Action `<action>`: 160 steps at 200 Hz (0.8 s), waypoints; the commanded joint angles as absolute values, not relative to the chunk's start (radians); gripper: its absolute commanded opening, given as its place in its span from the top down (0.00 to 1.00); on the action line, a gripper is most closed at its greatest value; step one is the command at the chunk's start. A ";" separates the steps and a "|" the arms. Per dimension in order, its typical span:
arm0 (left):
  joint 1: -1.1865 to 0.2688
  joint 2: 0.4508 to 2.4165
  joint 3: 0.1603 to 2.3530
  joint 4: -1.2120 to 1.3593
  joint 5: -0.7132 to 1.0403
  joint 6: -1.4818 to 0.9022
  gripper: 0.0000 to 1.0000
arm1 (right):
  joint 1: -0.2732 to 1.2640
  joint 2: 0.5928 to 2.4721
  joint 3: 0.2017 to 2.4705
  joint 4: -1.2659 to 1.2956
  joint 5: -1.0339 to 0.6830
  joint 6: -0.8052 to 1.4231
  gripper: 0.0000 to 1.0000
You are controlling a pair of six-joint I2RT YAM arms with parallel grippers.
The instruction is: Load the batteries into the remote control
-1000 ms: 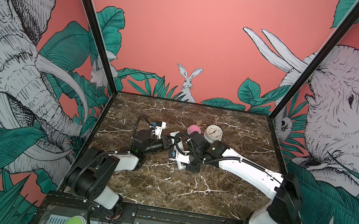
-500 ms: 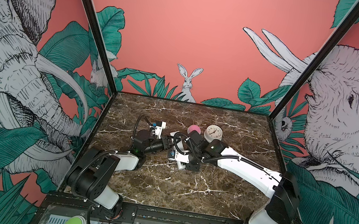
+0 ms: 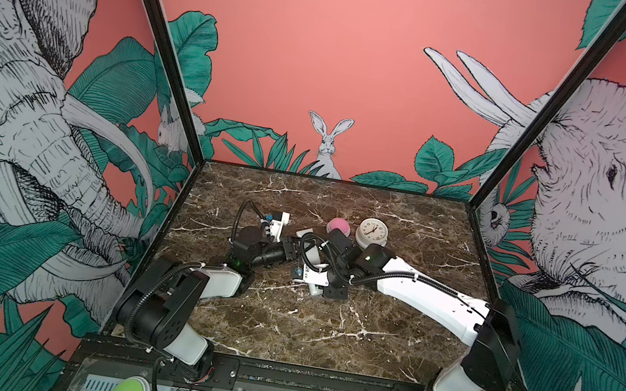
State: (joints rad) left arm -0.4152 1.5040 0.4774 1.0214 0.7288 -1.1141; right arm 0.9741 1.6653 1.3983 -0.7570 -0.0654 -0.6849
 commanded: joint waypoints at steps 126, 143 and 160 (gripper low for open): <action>-0.449 1.459 0.534 1.127 0.906 -1.212 1.00 | 0.986 1.698 1.416 -0.536 0.030 -0.708 0.83; -0.449 1.457 0.534 1.126 0.907 -1.213 1.00 | 0.986 1.697 1.417 -0.529 0.024 -0.704 0.83; -0.449 1.454 0.534 1.127 0.908 -1.213 1.00 | 0.987 1.700 1.417 -0.532 0.024 -0.707 0.83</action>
State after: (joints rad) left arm -0.4114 1.5040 0.4911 1.0199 0.7296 -1.1057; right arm 0.9897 1.6657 1.4002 -0.7391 -0.0078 -0.6975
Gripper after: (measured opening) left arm 0.215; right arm 0.170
